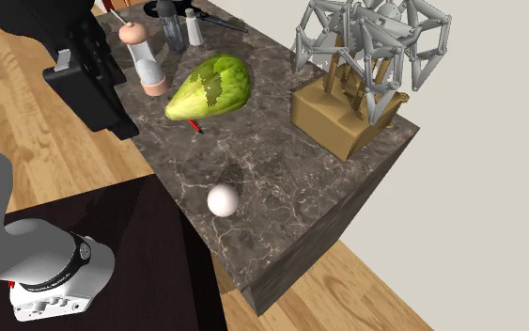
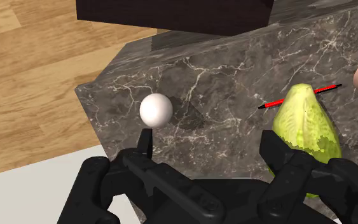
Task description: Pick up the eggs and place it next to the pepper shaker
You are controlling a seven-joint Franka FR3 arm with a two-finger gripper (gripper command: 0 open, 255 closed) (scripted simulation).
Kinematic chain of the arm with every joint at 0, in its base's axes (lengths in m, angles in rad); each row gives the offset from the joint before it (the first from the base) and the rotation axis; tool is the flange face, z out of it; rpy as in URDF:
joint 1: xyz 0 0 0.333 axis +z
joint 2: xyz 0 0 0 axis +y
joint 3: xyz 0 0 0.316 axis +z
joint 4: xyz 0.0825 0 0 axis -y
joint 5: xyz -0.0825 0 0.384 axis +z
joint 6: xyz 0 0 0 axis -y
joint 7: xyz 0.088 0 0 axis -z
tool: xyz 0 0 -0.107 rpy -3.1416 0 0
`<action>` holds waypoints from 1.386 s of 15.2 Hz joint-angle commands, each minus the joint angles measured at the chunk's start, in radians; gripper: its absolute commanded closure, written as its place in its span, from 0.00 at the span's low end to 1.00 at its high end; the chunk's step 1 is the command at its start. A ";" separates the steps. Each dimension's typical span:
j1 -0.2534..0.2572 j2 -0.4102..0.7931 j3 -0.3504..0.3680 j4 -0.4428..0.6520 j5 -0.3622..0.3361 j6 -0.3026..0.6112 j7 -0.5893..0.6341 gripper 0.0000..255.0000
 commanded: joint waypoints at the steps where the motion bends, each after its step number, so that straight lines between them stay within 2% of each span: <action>1: 0.000 0.000 0.000 0.000 0.000 0.000 0.000 0.00; 9: -0.017 0.232 -0.028 -0.058 0.000 0.165 0.009 0.00; 17: -0.028 0.509 -0.060 -0.056 0.015 0.315 0.010 0.00; 21: -0.028 0.540 -0.062 -0.089 0.019 0.368 0.008 0.00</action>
